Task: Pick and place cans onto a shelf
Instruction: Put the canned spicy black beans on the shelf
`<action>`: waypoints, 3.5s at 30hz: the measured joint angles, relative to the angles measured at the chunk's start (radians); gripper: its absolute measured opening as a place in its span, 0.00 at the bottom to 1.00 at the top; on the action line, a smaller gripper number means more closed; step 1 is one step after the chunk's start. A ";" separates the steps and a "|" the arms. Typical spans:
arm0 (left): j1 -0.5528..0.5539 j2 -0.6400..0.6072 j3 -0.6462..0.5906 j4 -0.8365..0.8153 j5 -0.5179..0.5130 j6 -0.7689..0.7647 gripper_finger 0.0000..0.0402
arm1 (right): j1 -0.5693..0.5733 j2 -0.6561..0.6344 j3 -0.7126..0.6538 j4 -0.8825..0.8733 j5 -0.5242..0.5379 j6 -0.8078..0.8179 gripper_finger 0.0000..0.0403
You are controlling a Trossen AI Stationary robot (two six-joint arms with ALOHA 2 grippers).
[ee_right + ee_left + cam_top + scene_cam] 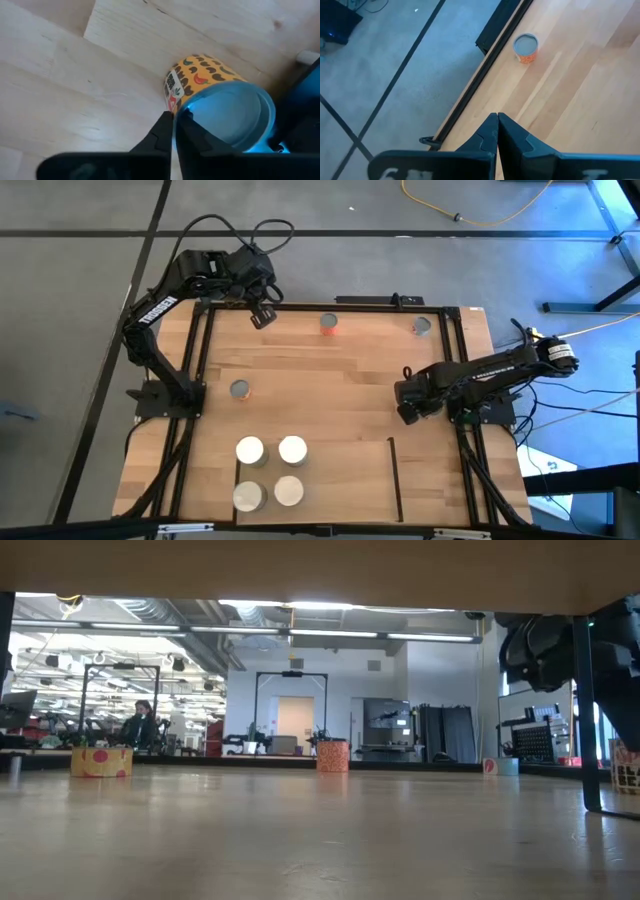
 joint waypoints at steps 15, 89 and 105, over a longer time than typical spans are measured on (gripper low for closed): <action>0.000 0.000 0.000 0.000 0.000 0.002 0.00 | -0.001 0.002 0.175 -0.217 0.023 -0.031 0.02; -0.001 0.002 0.000 -0.006 0.158 -0.034 0.00 | 0.253 0.743 1.667 -0.350 -0.049 -0.869 0.02; -0.001 0.002 0.000 -0.029 0.157 -0.060 0.00 | 0.304 0.886 1.667 -0.335 -0.061 -0.923 0.02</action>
